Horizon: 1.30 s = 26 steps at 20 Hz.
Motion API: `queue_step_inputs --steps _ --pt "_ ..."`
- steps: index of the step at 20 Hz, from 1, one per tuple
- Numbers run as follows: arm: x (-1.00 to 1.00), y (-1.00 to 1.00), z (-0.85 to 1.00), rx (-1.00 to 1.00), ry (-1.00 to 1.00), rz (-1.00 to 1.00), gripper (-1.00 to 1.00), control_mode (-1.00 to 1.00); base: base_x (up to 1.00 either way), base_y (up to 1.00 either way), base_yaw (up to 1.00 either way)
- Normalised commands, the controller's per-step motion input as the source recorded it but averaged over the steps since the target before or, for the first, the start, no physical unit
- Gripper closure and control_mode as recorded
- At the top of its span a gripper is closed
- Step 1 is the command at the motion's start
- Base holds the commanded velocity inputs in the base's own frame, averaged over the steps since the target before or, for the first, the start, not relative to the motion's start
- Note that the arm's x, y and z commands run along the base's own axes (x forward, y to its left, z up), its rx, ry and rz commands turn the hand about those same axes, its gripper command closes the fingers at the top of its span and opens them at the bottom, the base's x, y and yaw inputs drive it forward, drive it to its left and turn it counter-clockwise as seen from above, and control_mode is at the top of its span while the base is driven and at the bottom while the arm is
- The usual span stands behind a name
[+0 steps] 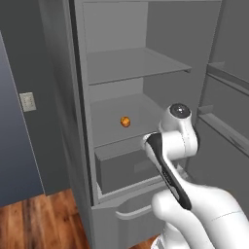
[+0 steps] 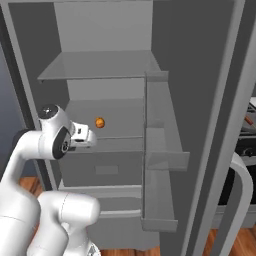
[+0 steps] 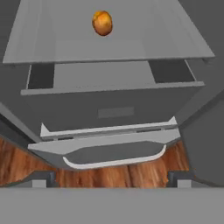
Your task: Place the cold items (pear and peach) from the fridge in one tupperware on the dining counter. Place the warm items (hot dog and kebab skewer) in the stove area in another tupperware.
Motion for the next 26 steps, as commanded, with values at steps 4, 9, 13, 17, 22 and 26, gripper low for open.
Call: queue_step_inputs --steps 4,9,13,17,22,26 --pt "0.27 0.08 0.4 -0.04 -0.38 0.07 -1.0 -1.0 0.0 0.0 0.0" --pt "0.39 0.01 0.37 0.1 0.0 0.01 -1.0 -1.0 0.0 0.0 0.0" --pt "0.47 0.08 0.24 0.11 0.02 -0.03 -1.0 -1.0 0.0 0.0 0.0" --pt "0.55 0.39 0.0 -0.01 0.13 -0.02 -1.0 -1.0 0.0 0.0 0.0" --pt "0.57 0.41 -0.08 -0.03 0.03 -0.02 -1.0 -1.0 0.0 0.0 0.0" --pt "0.76 -0.01 -0.11 0.0 0.1 0.0 -1.0 -1.0 0.0 0.0 0.0"
